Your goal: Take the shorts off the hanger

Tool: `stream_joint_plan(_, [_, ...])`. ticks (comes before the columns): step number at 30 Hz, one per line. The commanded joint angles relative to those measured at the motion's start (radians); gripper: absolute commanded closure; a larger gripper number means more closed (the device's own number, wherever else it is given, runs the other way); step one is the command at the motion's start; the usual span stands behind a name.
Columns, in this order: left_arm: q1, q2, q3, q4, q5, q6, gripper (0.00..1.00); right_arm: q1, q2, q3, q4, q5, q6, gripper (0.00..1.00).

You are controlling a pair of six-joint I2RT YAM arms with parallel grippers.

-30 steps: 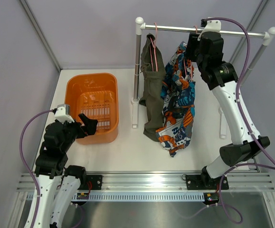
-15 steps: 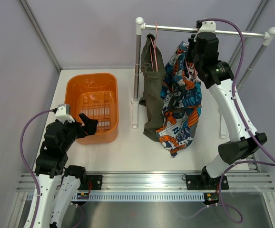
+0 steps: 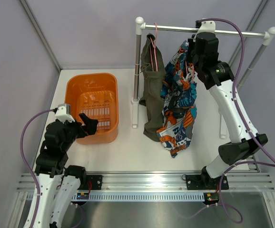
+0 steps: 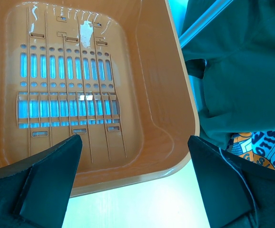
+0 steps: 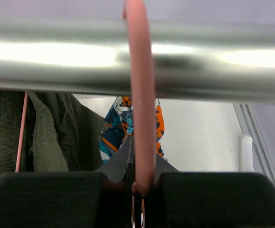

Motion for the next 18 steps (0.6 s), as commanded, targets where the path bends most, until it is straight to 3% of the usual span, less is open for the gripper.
stream_joint_plan(1, [-0.002, 0.006, -0.006, 0.061, 0.03, 0.019, 0.01, 0.011, -0.104, 0.058, 0.048, 0.042, -0.017, 1.0])
stream_joint_plan(10, [-0.002, 0.013, -0.007, 0.067, 0.052, 0.024, 0.01, 0.014, -0.297, -0.046, 0.015, 0.034, 0.043, 1.0])
stream_joint_plan(18, [-0.002, 0.004, -0.016, 0.113, 0.165, 0.047, 0.01, 0.014, -0.63, -0.462, -0.073, -0.116, 0.219, 1.0])
